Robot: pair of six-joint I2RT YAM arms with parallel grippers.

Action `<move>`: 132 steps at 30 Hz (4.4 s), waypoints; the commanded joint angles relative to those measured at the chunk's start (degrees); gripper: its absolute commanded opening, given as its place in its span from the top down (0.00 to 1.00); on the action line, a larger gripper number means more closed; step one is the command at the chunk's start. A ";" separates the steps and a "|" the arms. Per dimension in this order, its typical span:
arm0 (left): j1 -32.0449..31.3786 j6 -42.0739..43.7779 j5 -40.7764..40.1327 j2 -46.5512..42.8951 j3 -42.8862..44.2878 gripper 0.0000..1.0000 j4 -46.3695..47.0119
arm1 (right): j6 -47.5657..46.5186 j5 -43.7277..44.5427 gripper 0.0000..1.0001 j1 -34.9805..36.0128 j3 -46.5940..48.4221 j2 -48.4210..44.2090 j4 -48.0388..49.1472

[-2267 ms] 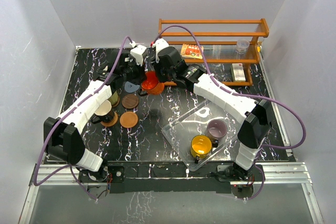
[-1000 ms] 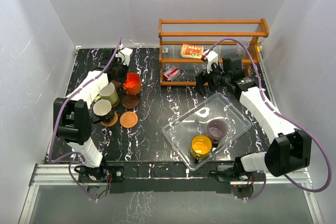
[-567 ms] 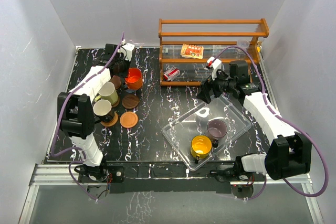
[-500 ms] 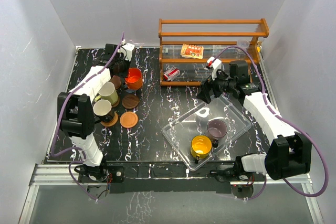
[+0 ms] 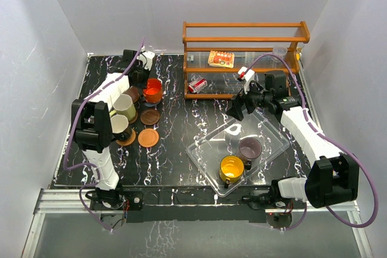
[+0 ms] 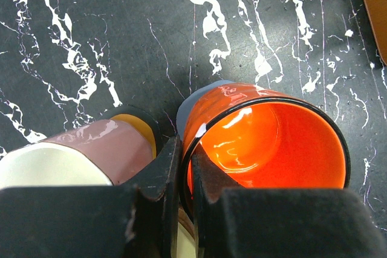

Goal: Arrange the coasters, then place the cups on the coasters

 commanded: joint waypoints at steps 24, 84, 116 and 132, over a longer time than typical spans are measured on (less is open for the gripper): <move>1.45 -0.35 -0.50 2.05 2.63 1.00 2.80 | -1.62 -1.10 0.07 -0.59 0.01 0.33 0.76; -0.11 10.67 26.14 -28.09 -8.99 0.27 -9.67 | -33.02 19.71 0.09 1.15 7.19 -1.16 -43.35; -1.85 15.30 29.79 -32.09 -13.89 0.20 -9.82 | -32.41 27.77 0.91 9.16 4.09 8.83 -36.22; -3.82 10.20 24.89 -31.58 -11.75 0.18 -6.66 | -30.76 35.93 1.00 8.92 23.85 8.40 -37.30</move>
